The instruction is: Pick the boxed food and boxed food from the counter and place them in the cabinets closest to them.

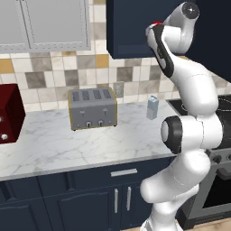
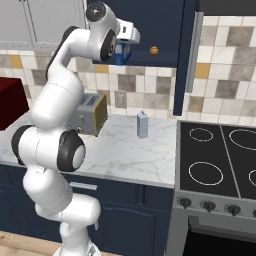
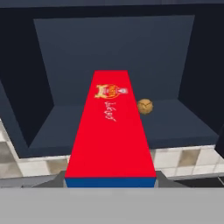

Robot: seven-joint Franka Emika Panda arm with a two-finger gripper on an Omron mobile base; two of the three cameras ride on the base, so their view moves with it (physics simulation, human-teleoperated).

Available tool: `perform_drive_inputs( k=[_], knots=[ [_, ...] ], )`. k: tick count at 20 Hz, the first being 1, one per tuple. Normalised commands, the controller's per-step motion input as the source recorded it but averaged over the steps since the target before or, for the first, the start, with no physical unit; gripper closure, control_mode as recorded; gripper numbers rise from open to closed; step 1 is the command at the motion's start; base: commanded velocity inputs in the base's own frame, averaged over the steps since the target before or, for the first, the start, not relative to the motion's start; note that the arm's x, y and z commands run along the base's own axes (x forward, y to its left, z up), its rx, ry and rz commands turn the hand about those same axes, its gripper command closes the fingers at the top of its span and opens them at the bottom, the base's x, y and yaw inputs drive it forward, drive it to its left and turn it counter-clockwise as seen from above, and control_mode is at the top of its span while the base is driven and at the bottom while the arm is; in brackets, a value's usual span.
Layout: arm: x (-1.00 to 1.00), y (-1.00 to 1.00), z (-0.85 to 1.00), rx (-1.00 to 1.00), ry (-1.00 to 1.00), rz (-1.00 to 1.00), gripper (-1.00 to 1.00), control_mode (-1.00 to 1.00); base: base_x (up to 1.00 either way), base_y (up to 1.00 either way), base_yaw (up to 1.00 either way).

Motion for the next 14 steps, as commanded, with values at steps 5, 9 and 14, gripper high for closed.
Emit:
perform_drive_inputs(
  k=[5,9,14],
  knots=[
    [0.47,0.00,0.03,0.00,0.04,0.00,1.00,-1.00,0.00,0.00,0.00],
    [0.35,0.00,0.05,0.01,0.02,0.00,1.00,-1.00,0.00,0.00,0.00],
    [0.26,-0.01,0.01,0.00,0.00,0.00,1.00,-1.00,0.00,0.00,0.00]
  ],
)
